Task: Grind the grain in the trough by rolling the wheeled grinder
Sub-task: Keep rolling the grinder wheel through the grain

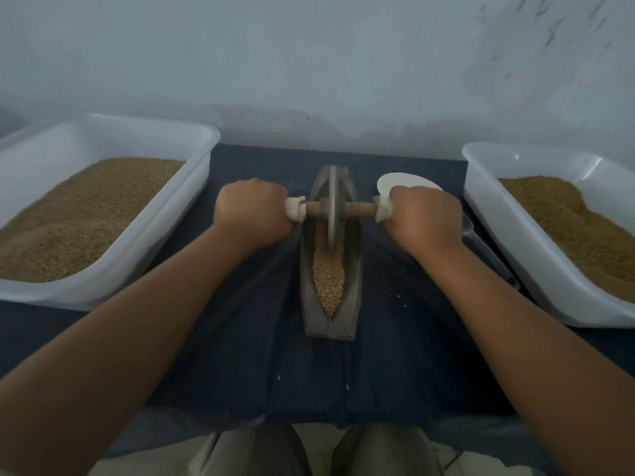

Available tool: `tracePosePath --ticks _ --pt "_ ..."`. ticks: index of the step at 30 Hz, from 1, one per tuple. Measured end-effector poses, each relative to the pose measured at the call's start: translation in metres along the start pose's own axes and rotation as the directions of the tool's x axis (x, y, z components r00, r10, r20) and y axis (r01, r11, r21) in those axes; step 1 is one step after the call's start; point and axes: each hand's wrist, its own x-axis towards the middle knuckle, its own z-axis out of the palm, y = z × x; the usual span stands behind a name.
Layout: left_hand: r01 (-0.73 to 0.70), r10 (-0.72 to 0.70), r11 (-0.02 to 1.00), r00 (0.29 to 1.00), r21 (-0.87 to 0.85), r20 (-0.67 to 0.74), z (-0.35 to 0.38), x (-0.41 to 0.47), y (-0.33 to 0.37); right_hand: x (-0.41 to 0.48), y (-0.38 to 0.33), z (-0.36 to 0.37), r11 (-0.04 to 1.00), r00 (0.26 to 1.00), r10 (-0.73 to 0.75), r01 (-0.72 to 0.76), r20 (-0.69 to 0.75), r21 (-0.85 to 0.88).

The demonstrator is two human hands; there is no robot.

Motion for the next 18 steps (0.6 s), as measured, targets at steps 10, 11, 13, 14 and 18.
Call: tracePosePath --ticks 10,11,13,14,18 --pt "-0.079 0.084 0.995 0.994 0.067 -0.075 -0.002 -0.043 -0.005 -0.045 0.004 -0.005 0.998 0.994 -0.042 0.045 -0.101 0.031" --pt "-0.042 0.045 0.998 0.998 0.054 -0.054 0.0 -0.027 -0.002 -0.031 0.003 0.001 0.999 0.994 -0.033 0.034 -0.102 0.013" --pt "0.015 -0.015 1.0 1.0 0.015 -0.02 0.002 0.0 0.001 -0.005 0.001 0.01 1.0 0.997 -0.003 0.002 -0.08 -0.022" --pt "0.033 -0.033 0.999 0.999 0.004 -0.007 0.002 0.009 0.003 0.002 0.001 0.013 0.999 0.998 0.013 -0.015 -0.062 -0.034" --pt "-0.004 0.005 0.999 1.0 0.049 -0.016 -0.008 -0.008 0.005 -0.016 0.003 0.006 1.0 1.0 0.019 -0.019 -0.016 0.005"
